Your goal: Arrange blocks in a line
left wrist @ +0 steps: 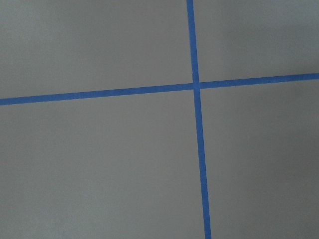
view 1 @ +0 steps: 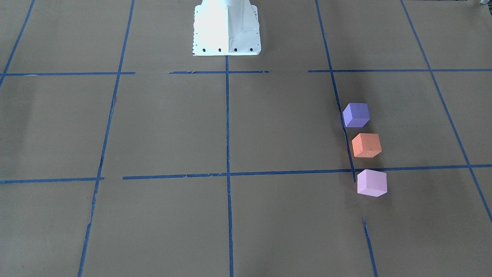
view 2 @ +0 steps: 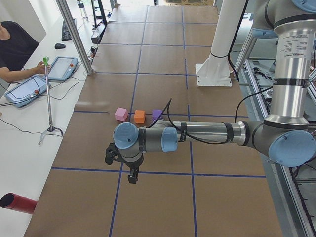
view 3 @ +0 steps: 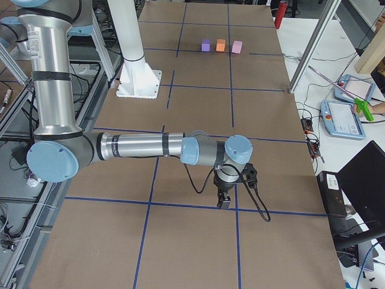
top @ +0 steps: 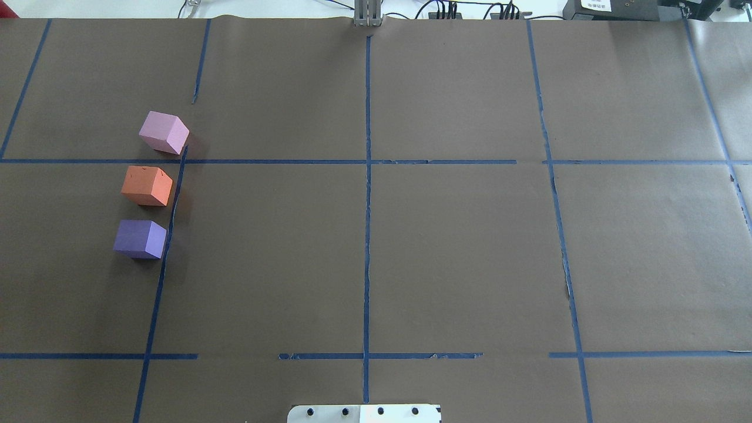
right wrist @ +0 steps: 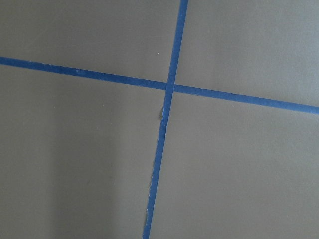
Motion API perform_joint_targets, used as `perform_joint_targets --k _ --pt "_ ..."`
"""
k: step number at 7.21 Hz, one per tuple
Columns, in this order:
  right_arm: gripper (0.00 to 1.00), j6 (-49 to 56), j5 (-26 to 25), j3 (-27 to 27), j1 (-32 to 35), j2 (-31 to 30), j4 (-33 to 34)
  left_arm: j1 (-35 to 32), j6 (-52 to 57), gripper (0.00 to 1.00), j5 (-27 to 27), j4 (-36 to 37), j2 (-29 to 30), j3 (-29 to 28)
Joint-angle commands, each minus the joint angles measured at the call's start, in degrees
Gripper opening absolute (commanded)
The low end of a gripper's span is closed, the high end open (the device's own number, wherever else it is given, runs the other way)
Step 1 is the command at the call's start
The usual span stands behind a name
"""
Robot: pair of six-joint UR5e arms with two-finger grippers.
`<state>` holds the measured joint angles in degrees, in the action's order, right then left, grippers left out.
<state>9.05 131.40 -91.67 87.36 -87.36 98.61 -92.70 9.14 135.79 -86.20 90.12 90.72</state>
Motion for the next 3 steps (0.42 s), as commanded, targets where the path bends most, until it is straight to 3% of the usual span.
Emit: perform_joint_targets --k 1,3 --pt "1.0 0.0 0.0 0.0 0.0 0.0 0.0 0.06 0.0 1.0 0.0 -0.02 0.15 -0.02" --pt "1.0 0.0 0.0 0.0 0.0 0.0 0.0 0.06 -0.08 1.0 0.0 -0.02 0.59 -0.19"
